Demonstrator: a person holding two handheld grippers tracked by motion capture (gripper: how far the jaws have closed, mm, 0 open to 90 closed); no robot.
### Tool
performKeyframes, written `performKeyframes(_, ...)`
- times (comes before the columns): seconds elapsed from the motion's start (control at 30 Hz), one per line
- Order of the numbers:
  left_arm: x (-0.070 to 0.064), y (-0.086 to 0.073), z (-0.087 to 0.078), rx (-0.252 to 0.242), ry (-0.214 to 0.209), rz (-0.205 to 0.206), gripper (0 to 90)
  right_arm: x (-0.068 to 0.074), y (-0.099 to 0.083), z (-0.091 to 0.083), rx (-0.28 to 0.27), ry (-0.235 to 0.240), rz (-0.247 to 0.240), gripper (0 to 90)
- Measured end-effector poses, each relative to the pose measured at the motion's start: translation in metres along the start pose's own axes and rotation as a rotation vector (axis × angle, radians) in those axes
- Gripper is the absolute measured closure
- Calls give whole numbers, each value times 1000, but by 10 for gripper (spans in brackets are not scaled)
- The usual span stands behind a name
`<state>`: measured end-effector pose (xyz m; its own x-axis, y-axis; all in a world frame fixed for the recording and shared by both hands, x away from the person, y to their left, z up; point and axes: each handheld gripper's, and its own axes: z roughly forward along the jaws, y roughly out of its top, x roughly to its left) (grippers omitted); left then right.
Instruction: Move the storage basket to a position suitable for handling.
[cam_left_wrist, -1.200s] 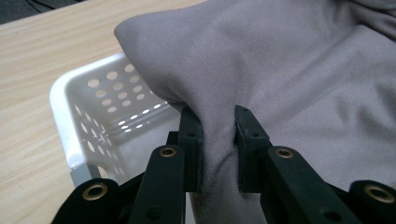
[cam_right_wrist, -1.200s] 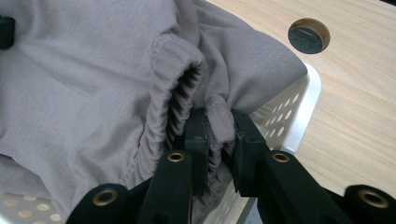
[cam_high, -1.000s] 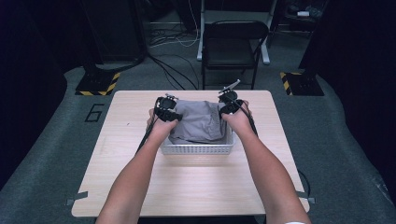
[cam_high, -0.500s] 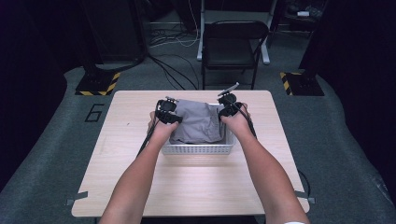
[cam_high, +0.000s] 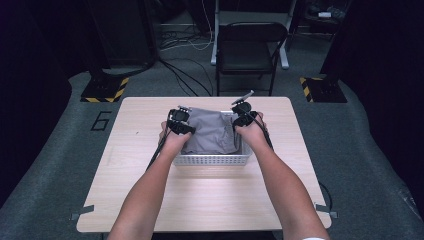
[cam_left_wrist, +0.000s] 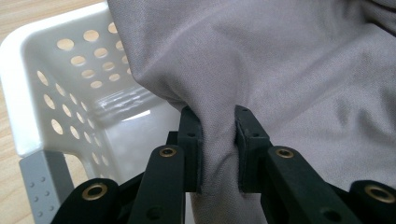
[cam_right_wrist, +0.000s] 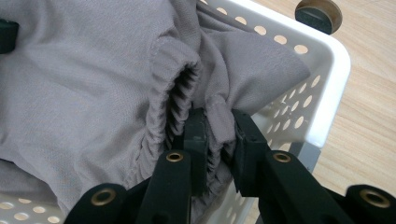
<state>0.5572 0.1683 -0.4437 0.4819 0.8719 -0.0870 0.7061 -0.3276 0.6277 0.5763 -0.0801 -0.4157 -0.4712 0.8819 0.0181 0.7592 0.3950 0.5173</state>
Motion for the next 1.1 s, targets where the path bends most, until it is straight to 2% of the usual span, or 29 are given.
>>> performKeyframes(0.13, 0, 0, 1, 8, -3, -7, 755, 0, -1, 2, -4, 4, 14, 775)
performKeyframes(0.27, -2, -1, 4, 12, -1, -4, 755, 1, -2, 5, -2, -4, -1, 775)
performKeyframes(0.37, -4, -1, 4, 13, 1, 5, 755, 1, -3, 5, -5, -7, 3, 771)
performKeyframes(0.6, -4, -1, 4, 18, 2, -5, 755, 0, -3, 5, -8, -1, 9, 766)
performKeyframes(0.8, -1, -3, 7, 37, 4, -2, 755, -1, -4, 4, -11, 4, 11, 690)
performKeyframes(0.9, 0, -3, 8, 43, 6, -2, 755, -4, -4, -1, -28, -11, 38, 618)
performKeyframes(1.1, -1, -2, 10, 45, 17, 2, 753, -10, -4, -11, -42, -40, 36, 611)
